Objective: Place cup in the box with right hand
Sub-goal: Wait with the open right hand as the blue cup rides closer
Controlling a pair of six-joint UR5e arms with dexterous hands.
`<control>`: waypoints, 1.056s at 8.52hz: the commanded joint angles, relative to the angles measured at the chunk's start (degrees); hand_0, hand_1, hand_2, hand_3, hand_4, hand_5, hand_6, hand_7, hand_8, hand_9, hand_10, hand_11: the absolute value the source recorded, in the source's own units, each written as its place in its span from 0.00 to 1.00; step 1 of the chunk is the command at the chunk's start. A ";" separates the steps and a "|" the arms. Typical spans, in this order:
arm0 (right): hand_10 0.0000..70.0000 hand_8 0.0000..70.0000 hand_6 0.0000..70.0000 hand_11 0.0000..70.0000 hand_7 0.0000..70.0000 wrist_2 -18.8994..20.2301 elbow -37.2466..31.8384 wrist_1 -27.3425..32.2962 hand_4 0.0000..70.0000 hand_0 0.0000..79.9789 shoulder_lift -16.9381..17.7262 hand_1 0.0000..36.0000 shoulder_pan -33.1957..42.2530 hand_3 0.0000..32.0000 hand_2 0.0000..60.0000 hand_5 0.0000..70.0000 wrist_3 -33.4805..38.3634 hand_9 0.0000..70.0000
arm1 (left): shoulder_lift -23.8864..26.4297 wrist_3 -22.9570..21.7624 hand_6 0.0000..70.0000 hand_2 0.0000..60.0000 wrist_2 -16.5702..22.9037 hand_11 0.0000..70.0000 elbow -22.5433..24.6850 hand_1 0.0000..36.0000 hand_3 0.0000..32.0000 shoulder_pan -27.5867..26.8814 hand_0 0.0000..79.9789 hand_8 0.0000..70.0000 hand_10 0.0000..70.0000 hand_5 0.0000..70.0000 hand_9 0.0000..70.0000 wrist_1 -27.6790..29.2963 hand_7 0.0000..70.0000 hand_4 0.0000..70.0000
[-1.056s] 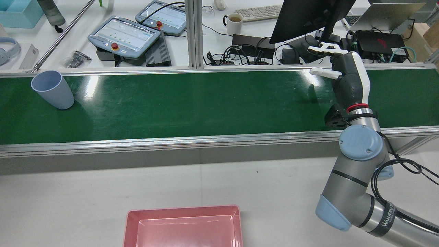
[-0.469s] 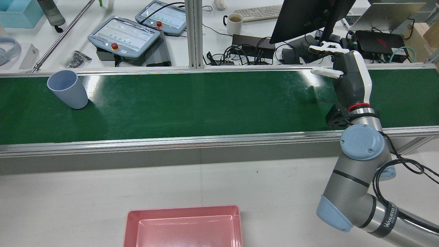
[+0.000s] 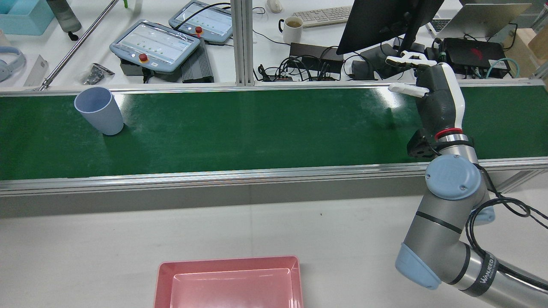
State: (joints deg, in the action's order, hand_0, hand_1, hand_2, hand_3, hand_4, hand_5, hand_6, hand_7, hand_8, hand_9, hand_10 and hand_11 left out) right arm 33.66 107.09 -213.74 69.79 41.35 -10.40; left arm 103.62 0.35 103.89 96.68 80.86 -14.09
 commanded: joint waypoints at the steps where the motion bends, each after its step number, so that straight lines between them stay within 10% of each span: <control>1: 0.00 0.09 0.17 0.00 0.89 0.00 -0.04 0.08 0.96 0.62 0.17 0.03 0.31 0.00 0.00 0.01 0.03 0.29 | 0.00 0.00 0.00 0.00 0.00 0.00 -0.09 0.00 0.00 0.00 0.00 0.00 0.00 0.00 0.00 0.03 0.00 0.00; 9: 0.00 0.11 0.20 0.00 1.00 5.26 -2.76 0.07 1.00 0.60 1.40 0.12 3.91 0.00 0.00 0.01 0.12 0.34 | 0.00 0.00 0.00 0.00 0.00 0.00 -0.09 0.00 0.00 0.00 0.00 0.00 0.00 0.00 0.00 0.03 0.00 0.00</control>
State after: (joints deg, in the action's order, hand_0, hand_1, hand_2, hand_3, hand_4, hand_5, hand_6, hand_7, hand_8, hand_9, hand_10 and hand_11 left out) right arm 35.85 105.21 -213.45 71.04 43.50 -10.34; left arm 103.62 0.35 103.89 96.59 80.86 -14.07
